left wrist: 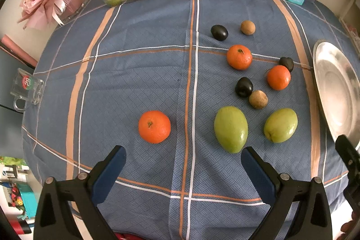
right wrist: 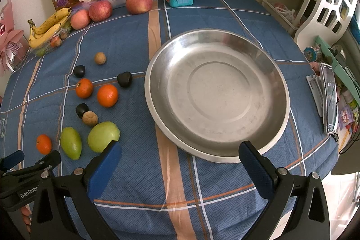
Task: Organize fruits
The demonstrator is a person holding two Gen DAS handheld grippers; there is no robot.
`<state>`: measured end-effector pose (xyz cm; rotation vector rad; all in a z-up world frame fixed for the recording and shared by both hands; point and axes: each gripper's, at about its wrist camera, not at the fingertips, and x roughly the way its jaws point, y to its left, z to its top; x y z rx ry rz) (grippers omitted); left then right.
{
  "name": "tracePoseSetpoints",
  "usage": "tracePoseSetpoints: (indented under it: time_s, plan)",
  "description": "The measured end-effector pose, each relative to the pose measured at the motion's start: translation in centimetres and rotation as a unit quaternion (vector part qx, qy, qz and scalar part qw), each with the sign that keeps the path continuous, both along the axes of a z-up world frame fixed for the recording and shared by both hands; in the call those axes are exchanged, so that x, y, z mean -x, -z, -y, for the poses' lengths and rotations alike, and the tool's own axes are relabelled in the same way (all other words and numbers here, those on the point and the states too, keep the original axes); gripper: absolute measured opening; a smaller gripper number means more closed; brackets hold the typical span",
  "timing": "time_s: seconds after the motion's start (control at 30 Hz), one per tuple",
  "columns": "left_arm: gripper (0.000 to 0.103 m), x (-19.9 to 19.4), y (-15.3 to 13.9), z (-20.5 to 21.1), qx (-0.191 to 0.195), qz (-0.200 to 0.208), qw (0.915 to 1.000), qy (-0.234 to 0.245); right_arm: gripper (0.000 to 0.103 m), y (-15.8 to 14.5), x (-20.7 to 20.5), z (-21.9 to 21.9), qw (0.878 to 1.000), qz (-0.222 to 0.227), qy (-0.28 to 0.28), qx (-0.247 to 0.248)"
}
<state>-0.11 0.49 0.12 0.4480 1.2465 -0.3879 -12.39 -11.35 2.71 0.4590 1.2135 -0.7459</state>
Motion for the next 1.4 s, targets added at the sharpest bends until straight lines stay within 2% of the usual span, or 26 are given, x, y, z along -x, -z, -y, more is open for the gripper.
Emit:
tracePoseSetpoints:
  time_s: [0.07, 0.17, 0.4, 0.5, 0.63, 0.83, 0.97, 1.1, 1.3, 1.4]
  plan:
    - [0.103, -1.1, -0.5, -1.2, 0.022, 0.002, 0.9991, -0.036, 0.103, 0.1, -0.2, -0.3, 1.000, 0.000, -0.009, -0.001]
    - [0.103, -2.6, -1.0, -3.1, 0.035, 0.014, 0.9963, -0.077, 0.103, 0.2, -1.2, -1.2, 0.999, 0.001, -0.034, 0.004]
    - [0.103, -4.8, -0.3, -5.4, 0.040, 0.018, 0.9920, -0.119, 0.103, 0.9, -4.3, -3.3, 0.997, -0.001, -0.082, -0.008]
    - [0.103, -5.4, 0.5, -5.4, 0.038, 0.001, 0.9919, -0.121, 0.103, 1.8, -5.6, -3.8, 0.995, -0.015, -0.092, -0.019]
    - [0.103, -5.7, 2.4, -5.6, 0.052, -0.055, 0.9893, -0.125, 0.103, 3.4, -6.8, -4.1, 0.994, -0.038, -0.099, -0.037]
    - [0.103, -6.3, 4.0, -5.8, 0.040, -0.073, 0.9871, -0.137, 0.103, 5.6, -7.2, -3.7, 0.991, -0.076, -0.097, -0.051]
    - [0.103, -7.0, 4.5, -5.6, 0.047, -0.079, 0.9862, -0.138, 0.103, 6.5, -7.9, -3.5, 0.990, -0.073, -0.102, -0.071]
    - [0.103, -8.0, 4.9, -5.0, 0.048, -0.080, 0.9868, -0.133, 0.103, 7.9, -9.0, -3.6, 0.986, -0.101, -0.119, -0.061]
    - [0.103, -9.2, 5.7, -3.7, 0.036, -0.082, 0.9886, -0.122, 0.103, 9.1, -9.5, -2.3, 0.986, -0.091, -0.106, -0.089]
    - [0.103, -9.3, 6.6, -3.5, 0.030, -0.095, 0.9875, -0.122, 0.103, 9.3, -9.8, -2.0, 0.987, -0.086, -0.103, -0.088]
